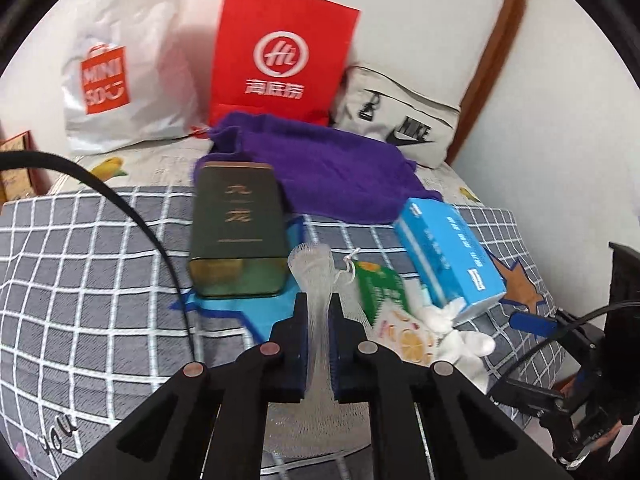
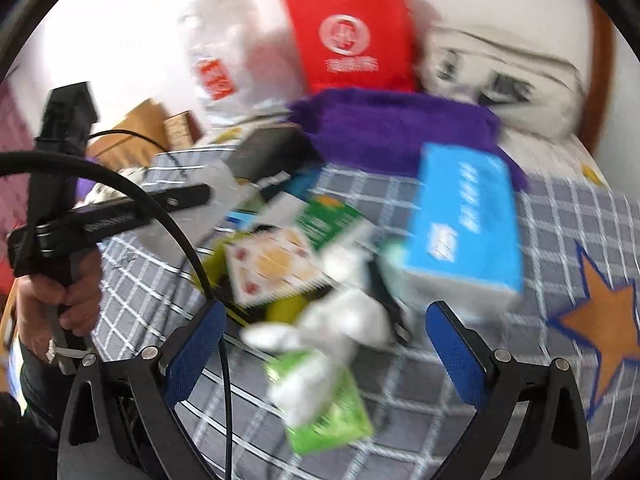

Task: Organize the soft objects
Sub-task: 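Grasp the orange-print snack packet with the right gripper while the left gripper holds the mesh bag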

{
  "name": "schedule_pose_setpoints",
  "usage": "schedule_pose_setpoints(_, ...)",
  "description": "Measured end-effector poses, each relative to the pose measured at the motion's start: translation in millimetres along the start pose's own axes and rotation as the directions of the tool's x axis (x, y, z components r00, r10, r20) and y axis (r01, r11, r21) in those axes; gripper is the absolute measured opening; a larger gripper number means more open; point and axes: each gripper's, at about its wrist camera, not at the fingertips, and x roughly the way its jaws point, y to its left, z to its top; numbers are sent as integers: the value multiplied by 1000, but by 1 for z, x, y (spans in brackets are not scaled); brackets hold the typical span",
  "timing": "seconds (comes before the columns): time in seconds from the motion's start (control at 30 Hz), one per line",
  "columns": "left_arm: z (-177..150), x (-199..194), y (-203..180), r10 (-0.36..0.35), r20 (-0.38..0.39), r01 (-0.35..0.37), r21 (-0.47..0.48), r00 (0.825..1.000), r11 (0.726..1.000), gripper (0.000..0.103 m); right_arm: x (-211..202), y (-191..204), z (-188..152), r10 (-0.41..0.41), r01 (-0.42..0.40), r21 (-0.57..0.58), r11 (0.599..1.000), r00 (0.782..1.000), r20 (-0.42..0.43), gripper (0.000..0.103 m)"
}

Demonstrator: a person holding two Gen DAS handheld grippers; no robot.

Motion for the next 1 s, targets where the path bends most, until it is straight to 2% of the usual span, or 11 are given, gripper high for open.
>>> schedule_pose_setpoints(0.13,-1,-4,15,3,4,-3,-21,1000,1000,9,23,22,15,47,-48,-87,995,999,-17,96)
schedule_pose_setpoints(0.23,-3,-6,25,4,9,-4,-43,1000,999,9,48,30,24,52,-60,-120,991,997,-65,94)
schedule_pose_setpoints(0.4,-5,-3,37,-4,2,4,-64,1000,998,9,78,29,30,19,-36,-145,989,993,-114,92)
schedule_pose_setpoints(0.47,-5,-2,39,-7,-1,7,-63,1000,998,9,85,26,32,16,-33,-148,988,993,-118,87)
schedule_pose_setpoints(0.53,-5,-1,41,-9,-1,9,-63,1000,998,9,86,26,33,16,-35,-153,988,993,-121,65)
schedule_pose_setpoints(0.63,-4,0,42,-13,-1,13,-63,1000,998,9,77,25,33,62,-81,-153,985,991,-122,56)
schedule_pose_setpoints(0.7,-4,0,43,-14,-2,14,-64,1000,998,9,69,26,31,96,-114,-149,982,987,-126,51)
schedule_pose_setpoints(1.0,-2,-4,36,-18,-1,18,-50,1000,999,9,43,24,23,82,-94,-122,988,991,-105,49)
